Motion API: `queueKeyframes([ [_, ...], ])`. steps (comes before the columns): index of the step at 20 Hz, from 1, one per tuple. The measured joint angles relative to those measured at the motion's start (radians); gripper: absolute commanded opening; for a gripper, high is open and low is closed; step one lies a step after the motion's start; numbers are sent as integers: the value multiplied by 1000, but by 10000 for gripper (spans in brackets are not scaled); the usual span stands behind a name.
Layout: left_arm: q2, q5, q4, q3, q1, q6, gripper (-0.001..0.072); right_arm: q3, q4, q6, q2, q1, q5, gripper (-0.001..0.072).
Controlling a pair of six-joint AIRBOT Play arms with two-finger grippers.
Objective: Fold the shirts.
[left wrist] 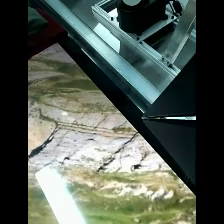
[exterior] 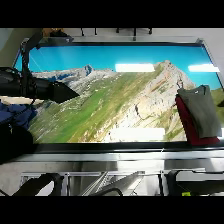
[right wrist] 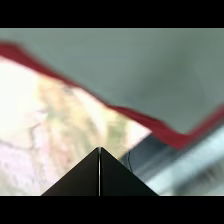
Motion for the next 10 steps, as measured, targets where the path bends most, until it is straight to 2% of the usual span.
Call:
queueKeyframes([
  [4, 54, 53, 0, -94, -56, -2, 11, -244, 32, -42, 131, 277, -162, 18],
  [8, 204, 156, 5, -399, -172, -27, 11, -708, 39, -68, 357, 575, -378, 21],
  [10, 274, 214, 8, -541, -217, -52, 11, -874, 47, -72, 430, 671, -467, 20],
])
